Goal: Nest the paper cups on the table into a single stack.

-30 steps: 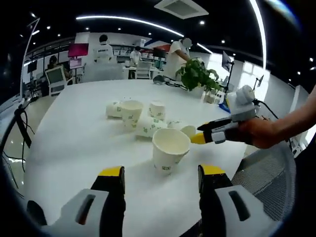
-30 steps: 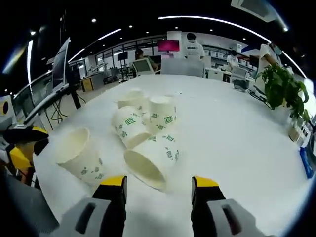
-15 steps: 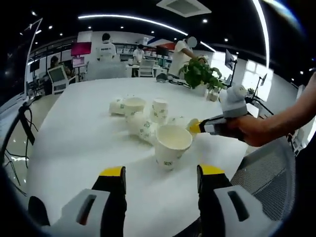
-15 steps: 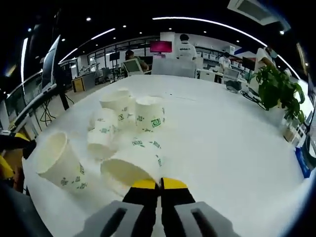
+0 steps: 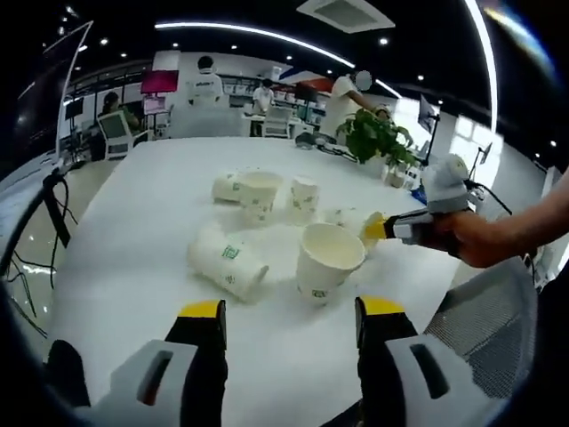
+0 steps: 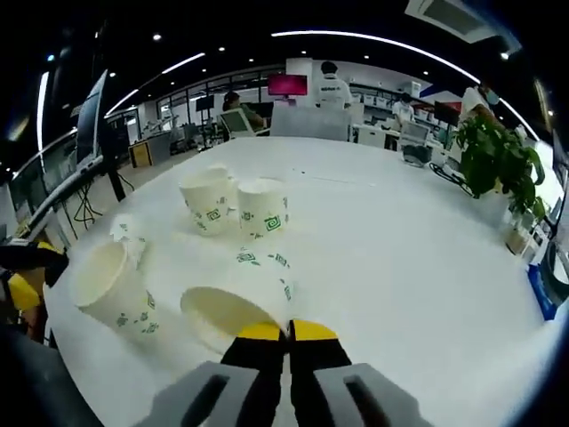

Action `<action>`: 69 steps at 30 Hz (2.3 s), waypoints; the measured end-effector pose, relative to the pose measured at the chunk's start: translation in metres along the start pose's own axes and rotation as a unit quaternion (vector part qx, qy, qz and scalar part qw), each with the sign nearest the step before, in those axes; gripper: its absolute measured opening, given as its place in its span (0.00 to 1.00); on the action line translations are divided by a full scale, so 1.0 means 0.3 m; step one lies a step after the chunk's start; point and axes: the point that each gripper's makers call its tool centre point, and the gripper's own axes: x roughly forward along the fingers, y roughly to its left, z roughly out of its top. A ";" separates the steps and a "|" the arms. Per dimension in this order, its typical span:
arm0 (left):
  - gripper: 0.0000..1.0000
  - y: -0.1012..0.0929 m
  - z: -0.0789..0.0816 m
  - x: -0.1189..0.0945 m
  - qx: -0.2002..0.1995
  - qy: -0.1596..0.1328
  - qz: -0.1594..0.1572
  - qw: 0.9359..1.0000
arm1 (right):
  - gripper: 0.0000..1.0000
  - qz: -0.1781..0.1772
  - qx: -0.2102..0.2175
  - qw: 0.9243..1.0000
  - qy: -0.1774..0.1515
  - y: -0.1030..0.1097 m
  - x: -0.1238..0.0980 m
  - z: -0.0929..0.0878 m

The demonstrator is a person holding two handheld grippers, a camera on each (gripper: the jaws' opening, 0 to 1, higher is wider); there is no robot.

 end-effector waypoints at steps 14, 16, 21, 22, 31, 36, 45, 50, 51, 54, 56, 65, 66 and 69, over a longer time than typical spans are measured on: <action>0.60 0.184 -0.040 -0.001 -0.079 0.021 0.063 0.995 | 0.00 0.000 -0.018 1.000 -0.018 -0.028 -0.066 0.025; 0.59 0.197 -0.048 0.007 -0.080 0.024 0.066 0.994 | 0.00 0.002 -0.024 0.999 -0.024 -0.032 -0.078 0.038; 0.59 0.207 -0.055 0.009 -0.077 0.029 0.069 0.994 | 0.00 0.017 -0.051 0.998 -0.043 -0.021 -0.105 0.091; 0.59 0.206 -0.056 0.010 -0.076 0.029 0.067 0.994 | 0.00 0.023 -0.062 0.997 -0.050 -0.015 -0.114 0.110; 0.60 0.190 -0.051 0.022 -0.069 0.022 0.052 0.996 | 0.00 0.054 -0.081 0.993 -0.071 0.041 -0.202 0.209; 0.60 0.153 -0.052 0.025 -0.051 0.025 0.044 0.997 | 0.00 0.088 -0.096 0.990 -0.053 0.100 -0.232 0.205; 0.60 0.131 -0.051 0.023 -0.017 0.027 0.036 0.999 | 0.00 0.152 -0.175 0.972 -0.034 0.205 -0.275 0.216; 0.61 0.093 -0.049 0.022 -0.003 0.026 0.025 0.999 | 0.00 0.170 -0.196 0.966 -0.020 0.241 -0.285 0.238; 0.61 0.088 -0.049 0.022 -0.001 0.025 0.023 0.999 | 0.00 0.173 -0.200 0.964 -0.018 0.247 -0.283 0.238; 0.61 0.085 -0.052 0.024 0.005 0.026 0.021 0.999 | 0.00 0.179 -0.211 0.961 -0.009 0.255 -0.273 0.233; 0.61 0.084 -0.057 0.023 0.007 0.026 0.020 0.999 | 0.00 0.187 -0.217 0.958 -0.003 0.269 -0.264 0.230; 0.60 0.081 -0.053 0.027 0.020 0.024 0.020 0.999 | 0.00 0.210 -0.240 0.947 0.025 0.315 -0.234 0.205; 0.59 0.081 -0.054 0.028 0.018 0.025 0.019 0.999 | 0.00 0.211 -0.241 0.947 0.027 0.320 -0.235 0.208; 0.60 0.081 -0.051 0.024 0.015 0.023 0.020 0.999 | 0.00 0.214 -0.245 0.945 0.026 0.334 -0.228 0.215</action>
